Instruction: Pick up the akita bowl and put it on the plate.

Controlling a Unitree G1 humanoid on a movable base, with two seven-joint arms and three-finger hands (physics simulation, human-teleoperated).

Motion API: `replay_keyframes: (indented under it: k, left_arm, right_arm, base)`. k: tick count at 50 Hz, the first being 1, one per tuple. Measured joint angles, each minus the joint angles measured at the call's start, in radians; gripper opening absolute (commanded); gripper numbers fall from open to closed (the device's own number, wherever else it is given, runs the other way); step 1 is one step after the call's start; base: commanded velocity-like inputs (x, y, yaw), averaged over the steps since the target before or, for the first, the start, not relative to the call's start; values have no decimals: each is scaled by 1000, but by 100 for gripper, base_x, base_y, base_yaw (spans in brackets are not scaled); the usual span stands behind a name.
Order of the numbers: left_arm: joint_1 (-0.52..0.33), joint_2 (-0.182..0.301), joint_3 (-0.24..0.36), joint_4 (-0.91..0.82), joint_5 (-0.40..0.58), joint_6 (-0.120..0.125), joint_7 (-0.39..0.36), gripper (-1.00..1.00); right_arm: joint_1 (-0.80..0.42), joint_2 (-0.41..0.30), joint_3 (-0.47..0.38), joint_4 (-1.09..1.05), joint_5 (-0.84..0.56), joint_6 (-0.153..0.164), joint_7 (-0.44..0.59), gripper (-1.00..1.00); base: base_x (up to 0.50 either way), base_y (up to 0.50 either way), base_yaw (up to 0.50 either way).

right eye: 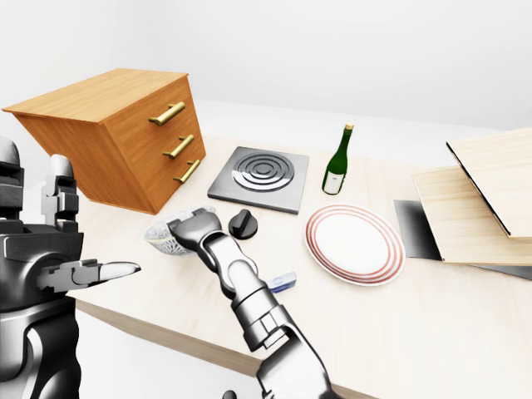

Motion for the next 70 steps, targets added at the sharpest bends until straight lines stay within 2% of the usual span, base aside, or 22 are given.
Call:
replay_keyframes:
  k: [11, 22, 33, 51, 63, 70]
  left_arm:
    - [3, 0, 3, -9, -5, 0, 0, 100]
    - [6, -1, 13, -42, -19, 0, 0, 100]
    - [-2, 2, 22, -57, -30, 0, 8, 100]
    - [-16, 10, 35, -61, -43, 0, 22, 100]
    - [-21, 14, 41, -69, -49, 0, 28, 100]
    - [-22, 15, 43, -75, -51, 0, 31, 100]
  right_arm:
    - [-79, -20, -36, -21, 49, 0, -32, -100]
    - [-214, -105, -102, -12, 148, 0, -47, -100]
    - [-231, -203, -151, -144, 217, 0, 25, -100]
    - [-59, -294, -196, -626, 243, 5, 288, -100]
    - [130, -326, -221, -976, 249, 3, 294, -100]
    - [216, -341, -244, -1149, 264, 26, 294, -100]
  base:
    - [0, 0, 0]
    - [0, 0, 0]
    - [0, 0, 0]
    - [0, 0, 0]
    - [0, 0, 0]
    - [0, 0, 0]
